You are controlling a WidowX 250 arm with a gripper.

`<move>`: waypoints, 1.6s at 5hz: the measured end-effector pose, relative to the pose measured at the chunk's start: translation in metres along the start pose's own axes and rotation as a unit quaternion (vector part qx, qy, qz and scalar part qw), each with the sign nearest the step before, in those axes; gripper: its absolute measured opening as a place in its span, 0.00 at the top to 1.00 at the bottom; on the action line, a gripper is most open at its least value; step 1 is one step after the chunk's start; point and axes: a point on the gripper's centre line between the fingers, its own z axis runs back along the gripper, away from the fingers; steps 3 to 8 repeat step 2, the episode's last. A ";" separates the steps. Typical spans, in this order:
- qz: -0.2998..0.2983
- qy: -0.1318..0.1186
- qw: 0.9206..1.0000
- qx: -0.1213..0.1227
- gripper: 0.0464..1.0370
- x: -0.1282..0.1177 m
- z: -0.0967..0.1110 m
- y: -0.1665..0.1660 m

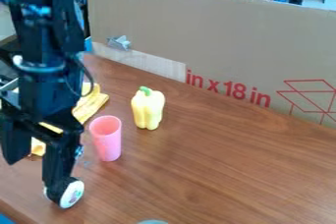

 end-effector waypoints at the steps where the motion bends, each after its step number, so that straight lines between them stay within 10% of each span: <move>1: -0.085 0.030 0.996 0.015 0.04 -0.022 0.003 -0.048; 2: -0.122 0.005 0.992 0.010 0.04 -0.037 0.009 -0.087; 8: -0.122 0.005 0.992 0.010 0.04 -0.037 0.009 -0.087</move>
